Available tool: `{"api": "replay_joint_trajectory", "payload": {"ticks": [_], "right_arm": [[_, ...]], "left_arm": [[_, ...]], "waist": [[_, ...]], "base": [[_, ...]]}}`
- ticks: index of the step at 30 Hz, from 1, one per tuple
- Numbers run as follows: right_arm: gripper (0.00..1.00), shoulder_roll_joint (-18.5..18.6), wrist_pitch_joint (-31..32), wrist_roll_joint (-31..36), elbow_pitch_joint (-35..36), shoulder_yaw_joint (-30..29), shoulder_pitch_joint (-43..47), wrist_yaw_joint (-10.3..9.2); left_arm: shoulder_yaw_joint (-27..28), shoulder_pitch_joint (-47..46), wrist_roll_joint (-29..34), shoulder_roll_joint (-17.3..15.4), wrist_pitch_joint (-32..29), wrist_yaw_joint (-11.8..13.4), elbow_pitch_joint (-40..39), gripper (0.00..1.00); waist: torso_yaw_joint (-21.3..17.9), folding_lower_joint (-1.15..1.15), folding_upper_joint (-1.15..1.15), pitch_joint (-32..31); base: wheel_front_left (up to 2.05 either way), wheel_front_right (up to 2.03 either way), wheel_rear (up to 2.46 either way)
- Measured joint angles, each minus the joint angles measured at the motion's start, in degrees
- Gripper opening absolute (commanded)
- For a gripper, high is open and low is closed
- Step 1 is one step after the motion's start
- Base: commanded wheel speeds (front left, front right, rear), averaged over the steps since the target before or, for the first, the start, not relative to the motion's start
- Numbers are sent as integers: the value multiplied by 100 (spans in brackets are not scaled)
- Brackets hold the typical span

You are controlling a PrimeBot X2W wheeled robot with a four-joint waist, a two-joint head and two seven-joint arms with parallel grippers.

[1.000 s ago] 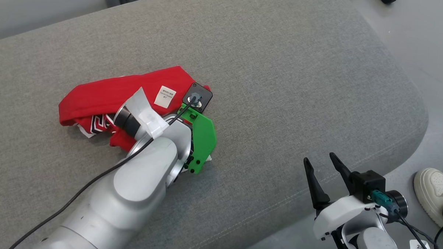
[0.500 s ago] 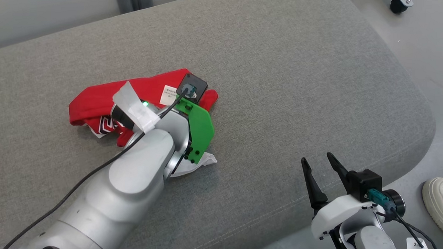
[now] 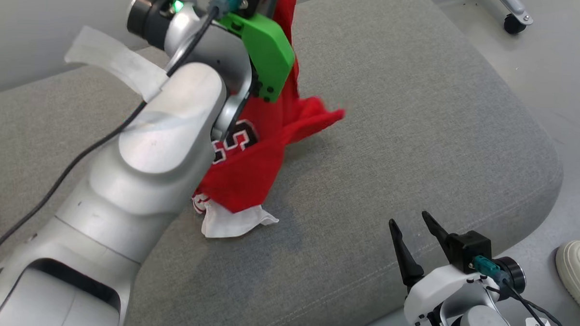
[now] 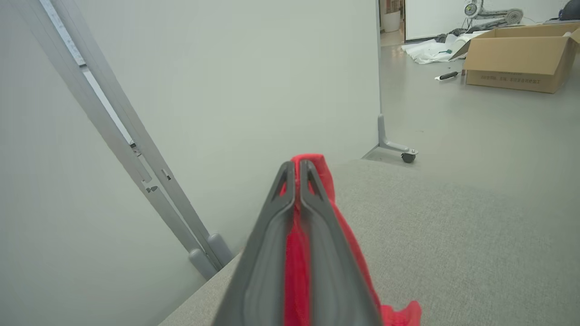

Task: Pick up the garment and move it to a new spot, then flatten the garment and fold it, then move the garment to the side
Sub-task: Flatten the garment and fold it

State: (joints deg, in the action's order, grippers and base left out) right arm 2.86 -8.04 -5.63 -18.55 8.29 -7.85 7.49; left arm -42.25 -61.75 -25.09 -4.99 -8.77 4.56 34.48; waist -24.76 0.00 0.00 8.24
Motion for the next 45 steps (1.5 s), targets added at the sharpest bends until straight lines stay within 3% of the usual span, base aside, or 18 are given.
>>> {"api": "replay_joint_trajectory", "payload": {"ticks": [10,13,26,33,41,42,43,44,45], "right_arm": [[100,-1,125,103,135,-30,194,1],[100,2,138,136,218,-137,201,1],[100,-5,287,233,445,-270,287,1],[100,-4,350,281,517,-322,309,1],[100,-3,424,291,590,-309,365,1],[100,-3,426,291,592,-303,370,1],[100,-4,436,290,594,-294,374,1],[100,-4,441,289,597,-290,374,1],[100,-3,441,287,598,-289,375,1]], "left_arm": [[792,-727,-171,-34,1321,309,-200,0],[954,-591,-355,-114,1370,383,-278,0],[1124,2636,-1016,-1288,682,753,-132,0],[1315,3870,-1443,-1445,568,968,-481,0],[1403,4611,-1630,-1534,481,1238,-931,0],[1411,4671,-1639,-1552,481,1259,-959,20],[1421,4723,-1659,-1562,482,1288,-980,65],[1427,4762,-1671,-1564,481,1312,-1000,100],[1454,4794,-1691,-1566,483,1344,-1022,100]], "waist": [[55,0,0,-208],[191,0,0,-204],[1090,0,0,-170],[1502,0,0,-192],[1758,0,0,-296],[1769,0,0,-313],[1777,0,0,-327],[1782,0,0,-337],[1784,0,0,-345]], "base": [[0,0,0],[0,0,0],[0,0,0],[0,0,0],[0,0,0],[0,0,0],[0,0,0],[0,0,0],[0,0,0]]}}
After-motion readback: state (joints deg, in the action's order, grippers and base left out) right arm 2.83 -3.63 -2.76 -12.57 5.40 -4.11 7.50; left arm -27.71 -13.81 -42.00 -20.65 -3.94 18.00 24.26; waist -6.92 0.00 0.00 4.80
